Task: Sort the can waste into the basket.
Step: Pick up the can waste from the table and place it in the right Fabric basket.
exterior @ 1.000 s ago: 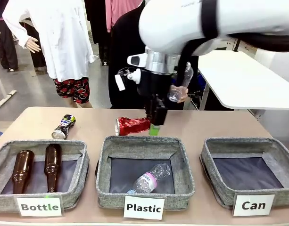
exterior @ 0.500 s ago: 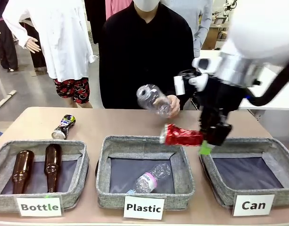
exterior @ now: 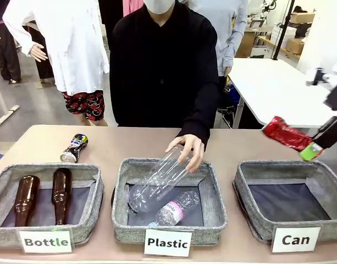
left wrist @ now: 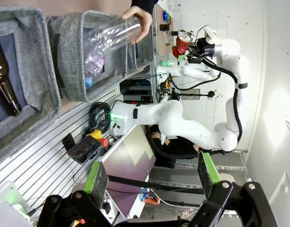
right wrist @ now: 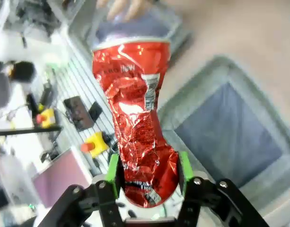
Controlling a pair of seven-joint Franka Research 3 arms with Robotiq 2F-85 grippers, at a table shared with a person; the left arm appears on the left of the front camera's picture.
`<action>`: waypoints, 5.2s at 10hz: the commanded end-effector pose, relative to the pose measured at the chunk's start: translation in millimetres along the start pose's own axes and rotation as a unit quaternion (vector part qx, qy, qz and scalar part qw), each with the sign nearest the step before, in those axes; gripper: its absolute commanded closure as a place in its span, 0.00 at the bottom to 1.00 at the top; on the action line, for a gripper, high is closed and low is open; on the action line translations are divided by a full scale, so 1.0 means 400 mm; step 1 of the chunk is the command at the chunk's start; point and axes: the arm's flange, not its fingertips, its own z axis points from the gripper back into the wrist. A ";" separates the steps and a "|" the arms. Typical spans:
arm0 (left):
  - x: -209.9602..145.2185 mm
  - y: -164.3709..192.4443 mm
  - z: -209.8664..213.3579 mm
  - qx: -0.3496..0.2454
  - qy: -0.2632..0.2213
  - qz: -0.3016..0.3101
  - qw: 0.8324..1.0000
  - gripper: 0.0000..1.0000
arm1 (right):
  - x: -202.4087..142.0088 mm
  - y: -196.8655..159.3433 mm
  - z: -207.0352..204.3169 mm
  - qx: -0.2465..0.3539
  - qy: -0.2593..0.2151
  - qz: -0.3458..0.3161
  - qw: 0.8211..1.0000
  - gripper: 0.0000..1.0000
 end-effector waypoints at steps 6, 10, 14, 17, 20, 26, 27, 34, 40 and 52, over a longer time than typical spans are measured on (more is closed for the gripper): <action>-0.006 -0.005 0.001 -0.003 0.002 0.005 1.000 0.00 | -0.106 -0.089 -0.049 -0.032 -0.124 -0.097 0.987 0.95; -0.006 -0.005 0.001 -0.003 0.002 0.005 1.000 0.00 | -0.071 -0.096 -0.051 -0.037 -0.096 -0.111 0.988 0.00; -0.006 -0.005 0.001 -0.003 0.002 0.005 1.000 0.00 | -0.059 -0.103 -0.059 -0.041 -0.092 -0.105 0.989 0.00; -0.006 -0.005 0.001 -0.003 0.002 0.005 1.000 0.00 | 0.003 -0.083 -0.064 0.073 -0.118 -0.175 0.975 0.00; -0.006 -0.005 0.001 -0.003 0.002 0.005 1.000 0.00 | 0.174 -0.049 -0.033 0.272 -0.228 -0.288 0.889 0.00; -0.006 -0.005 0.001 -0.003 0.002 0.005 1.000 0.00 | 0.186 -0.076 -0.032 0.292 -0.210 -0.303 0.882 0.00; -0.006 -0.005 0.001 -0.003 0.002 0.005 1.000 0.00 | 0.186 -0.076 -0.032 0.292 -0.210 -0.303 0.882 0.00; -0.006 -0.005 0.001 -0.003 0.002 0.005 1.000 0.00 | 0.186 -0.076 -0.032 0.292 -0.210 -0.303 0.882 0.00; 0.291 -0.200 -0.168 0.394 0.023 -0.012 0.919 0.00 | 0.186 -0.076 -0.032 0.292 -0.210 -0.303 0.882 0.00; 0.613 0.017 -0.308 0.546 -0.016 -0.191 0.816 0.00 | 0.186 -0.076 -0.032 0.292 -0.210 -0.303 0.882 0.00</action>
